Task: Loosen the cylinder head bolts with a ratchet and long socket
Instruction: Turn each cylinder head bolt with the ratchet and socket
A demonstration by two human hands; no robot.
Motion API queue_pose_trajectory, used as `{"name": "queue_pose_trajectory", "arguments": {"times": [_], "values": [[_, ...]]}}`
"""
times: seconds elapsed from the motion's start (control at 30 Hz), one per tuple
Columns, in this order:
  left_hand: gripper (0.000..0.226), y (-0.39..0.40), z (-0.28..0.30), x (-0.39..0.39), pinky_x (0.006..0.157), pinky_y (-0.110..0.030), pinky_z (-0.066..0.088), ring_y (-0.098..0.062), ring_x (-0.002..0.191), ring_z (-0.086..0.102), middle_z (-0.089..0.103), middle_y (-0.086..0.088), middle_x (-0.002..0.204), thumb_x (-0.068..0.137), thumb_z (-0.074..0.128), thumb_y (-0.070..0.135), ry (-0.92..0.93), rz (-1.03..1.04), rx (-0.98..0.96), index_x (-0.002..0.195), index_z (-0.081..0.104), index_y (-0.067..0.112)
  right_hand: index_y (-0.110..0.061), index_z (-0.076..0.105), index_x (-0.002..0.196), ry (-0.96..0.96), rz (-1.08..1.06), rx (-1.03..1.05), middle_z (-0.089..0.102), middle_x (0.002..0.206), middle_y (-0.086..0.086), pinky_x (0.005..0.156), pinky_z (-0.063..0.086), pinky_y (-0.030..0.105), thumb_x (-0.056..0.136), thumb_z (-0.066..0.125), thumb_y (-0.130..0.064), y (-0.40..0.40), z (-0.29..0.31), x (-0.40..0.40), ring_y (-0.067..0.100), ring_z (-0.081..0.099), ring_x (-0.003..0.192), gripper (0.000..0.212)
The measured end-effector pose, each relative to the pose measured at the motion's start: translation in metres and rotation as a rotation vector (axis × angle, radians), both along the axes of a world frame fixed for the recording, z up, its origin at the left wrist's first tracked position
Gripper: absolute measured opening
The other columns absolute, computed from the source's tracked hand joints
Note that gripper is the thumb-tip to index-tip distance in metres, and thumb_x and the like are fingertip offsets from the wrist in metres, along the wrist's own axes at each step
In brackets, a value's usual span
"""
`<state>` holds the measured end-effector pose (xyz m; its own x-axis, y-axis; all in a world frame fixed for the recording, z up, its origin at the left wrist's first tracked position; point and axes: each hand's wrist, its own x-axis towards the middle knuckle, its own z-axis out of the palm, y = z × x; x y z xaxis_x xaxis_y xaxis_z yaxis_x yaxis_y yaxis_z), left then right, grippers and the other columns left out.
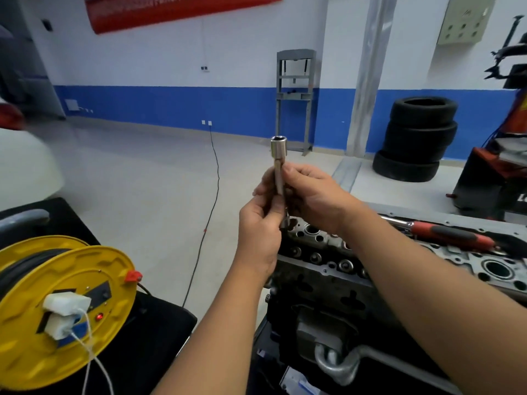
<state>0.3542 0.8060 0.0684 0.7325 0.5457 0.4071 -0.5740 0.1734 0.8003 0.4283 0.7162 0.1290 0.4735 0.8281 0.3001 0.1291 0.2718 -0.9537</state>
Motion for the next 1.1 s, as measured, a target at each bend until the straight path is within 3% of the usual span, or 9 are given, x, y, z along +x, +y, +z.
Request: {"name": "queue_pose_trajectory", "arguments": {"times": [0.13,0.23,0.3,0.4,0.47,0.57,0.73,0.97,1.1], "values": [[0.026,0.006,-0.002,0.001,0.094,-0.030,0.059,-0.018,0.105,0.075,0.080,-0.004,0.105,0.080,0.084,0.018,-0.050,0.073,0.036,0.103,0.082,0.029,-0.007,0.066,0.098,0.092,0.032,0.067,0.071,0.104,0.021,0.103,0.052,0.054,0.097,0.059,-0.023,0.005,-0.004,0.002,0.040,0.065,0.111,0.018],[0.021,0.005,-0.002,0.003,0.098,-0.039,0.060,-0.018,0.106,0.075,0.079,0.000,0.105,0.084,0.086,0.028,-0.018,0.133,0.104,0.103,0.080,0.036,-0.001,0.061,0.100,0.075,0.012,0.083,0.067,0.113,0.029,0.104,0.052,0.058,0.097,0.061,-0.021,0.007,-0.006,0.005,0.047,0.062,0.118,0.020],[0.016,-0.001,0.000,0.002,0.099,-0.040,0.059,-0.013,0.107,0.074,0.079,0.004,0.106,0.091,0.074,0.048,0.038,0.114,0.147,0.102,0.078,0.038,0.000,0.063,0.108,0.029,-0.030,0.048,0.071,0.118,0.019,0.098,0.051,0.061,0.103,0.058,-0.029,0.006,-0.008,0.007,0.044,0.063,0.115,0.030],[0.025,-0.009,0.002,0.002,0.099,-0.026,0.055,0.000,0.113,0.069,0.075,0.014,0.111,0.098,0.049,0.050,0.116,0.123,0.247,0.110,0.069,0.044,-0.007,0.067,0.108,0.034,-0.002,-0.043,0.075,0.116,0.006,0.091,0.051,0.047,0.102,0.051,-0.036,0.007,-0.001,0.010,0.033,0.065,0.105,0.034],[0.030,-0.012,0.003,0.001,0.105,-0.030,0.053,-0.004,0.119,0.066,0.072,0.010,0.119,0.098,0.044,0.046,0.129,0.144,0.244,0.117,0.065,0.039,-0.008,0.067,0.108,0.015,0.063,-0.111,0.076,0.107,0.006,0.087,0.051,0.040,0.107,0.047,-0.034,0.007,0.007,0.013,0.030,0.063,0.098,0.033],[0.033,-0.009,0.001,0.001,0.108,-0.043,0.055,-0.014,0.117,0.069,0.075,0.001,0.118,0.099,0.049,0.044,0.138,0.146,0.228,0.119,0.071,0.031,-0.013,0.070,0.101,0.070,0.101,-0.110,0.075,0.103,0.005,0.078,0.052,0.036,0.100,0.053,-0.034,0.008,0.005,0.018,0.023,0.067,0.094,0.026],[0.016,0.004,-0.001,0.002,0.108,-0.051,0.054,-0.022,0.111,0.075,0.081,-0.005,0.107,0.090,0.075,0.028,0.090,0.072,0.043,0.102,0.084,0.024,-0.014,0.064,0.092,0.180,0.057,0.060,0.075,0.096,0.009,0.103,0.048,0.056,0.085,0.073,-0.023,0.015,-0.013,0.022,0.034,0.069,0.102,0.014],[0.029,0.002,0.001,0.000,0.104,-0.048,0.056,-0.023,0.112,0.074,0.080,-0.006,0.108,0.098,0.064,0.047,0.064,0.060,0.056,0.106,0.082,0.026,-0.011,0.071,0.086,0.118,-0.045,0.052,0.074,0.085,0.003,0.069,0.049,0.032,0.085,0.074,-0.025,0.019,-0.014,0.019,0.017,0.059,0.071,0.015],[0.037,0.004,-0.002,-0.001,0.111,-0.051,0.051,-0.022,0.118,0.072,0.078,-0.004,0.116,0.106,0.049,0.038,0.091,0.018,0.000,0.124,0.075,0.020,-0.008,0.067,0.091,0.020,-0.015,0.033,0.070,0.078,0.001,0.053,0.049,0.024,0.092,0.067,-0.024,0.019,-0.010,0.018,0.013,0.061,0.062,0.016]]}}
